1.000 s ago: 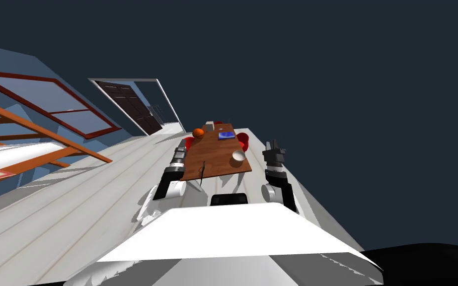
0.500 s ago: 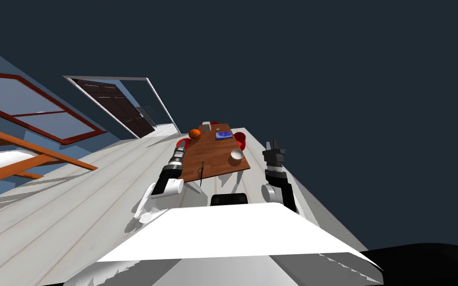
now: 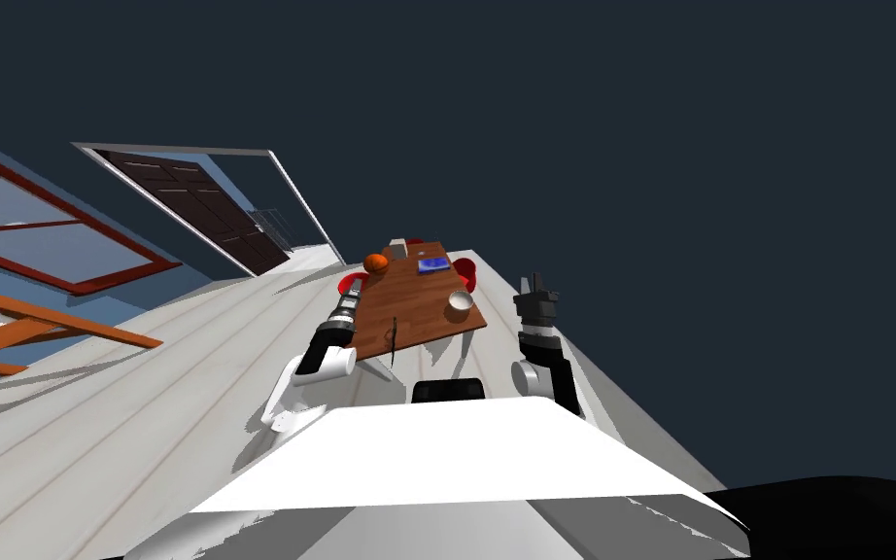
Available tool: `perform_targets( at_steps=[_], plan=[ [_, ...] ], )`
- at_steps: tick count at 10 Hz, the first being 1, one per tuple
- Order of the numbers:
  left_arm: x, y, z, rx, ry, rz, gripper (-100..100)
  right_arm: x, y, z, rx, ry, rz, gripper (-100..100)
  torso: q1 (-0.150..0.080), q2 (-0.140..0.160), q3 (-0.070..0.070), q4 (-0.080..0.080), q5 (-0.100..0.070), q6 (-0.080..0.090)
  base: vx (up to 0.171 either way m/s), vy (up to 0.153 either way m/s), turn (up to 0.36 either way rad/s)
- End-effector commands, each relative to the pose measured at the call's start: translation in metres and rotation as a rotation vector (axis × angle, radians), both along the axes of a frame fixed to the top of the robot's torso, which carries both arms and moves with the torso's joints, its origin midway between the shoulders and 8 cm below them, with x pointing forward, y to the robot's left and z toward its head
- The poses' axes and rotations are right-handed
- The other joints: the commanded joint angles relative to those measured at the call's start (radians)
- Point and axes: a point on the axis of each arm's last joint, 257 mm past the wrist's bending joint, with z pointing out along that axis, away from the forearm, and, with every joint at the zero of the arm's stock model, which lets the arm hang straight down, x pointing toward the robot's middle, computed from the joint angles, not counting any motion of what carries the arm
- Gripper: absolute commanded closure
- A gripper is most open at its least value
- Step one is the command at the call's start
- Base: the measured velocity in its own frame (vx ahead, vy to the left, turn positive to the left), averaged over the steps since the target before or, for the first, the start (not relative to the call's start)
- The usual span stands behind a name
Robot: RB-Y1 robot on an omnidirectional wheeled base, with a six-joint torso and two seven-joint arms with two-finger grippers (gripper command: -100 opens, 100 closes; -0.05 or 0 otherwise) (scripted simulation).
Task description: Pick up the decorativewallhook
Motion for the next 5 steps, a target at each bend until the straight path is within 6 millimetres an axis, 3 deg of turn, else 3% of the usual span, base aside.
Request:
perform_targets(
  at_steps=[1,5],
  plan=[
    [0.001,0.009,-0.009,0.013,0.041,0.022,-100,0.0,0.0,0.0,0.0,0.0,0.0,0,0.0,0.0,0.0,0.0,0.0,0.0,-0.023,0.034,-0.099],
    [0.004,0.034,-0.032,0.067,0.148,0.086,-100,0.0,0.0,0.0,0.0,0.0,0.0,0,0.0,0.0,0.0,0.0,0.0,-0.001,-0.022,0.029,-0.11]
  ],
)
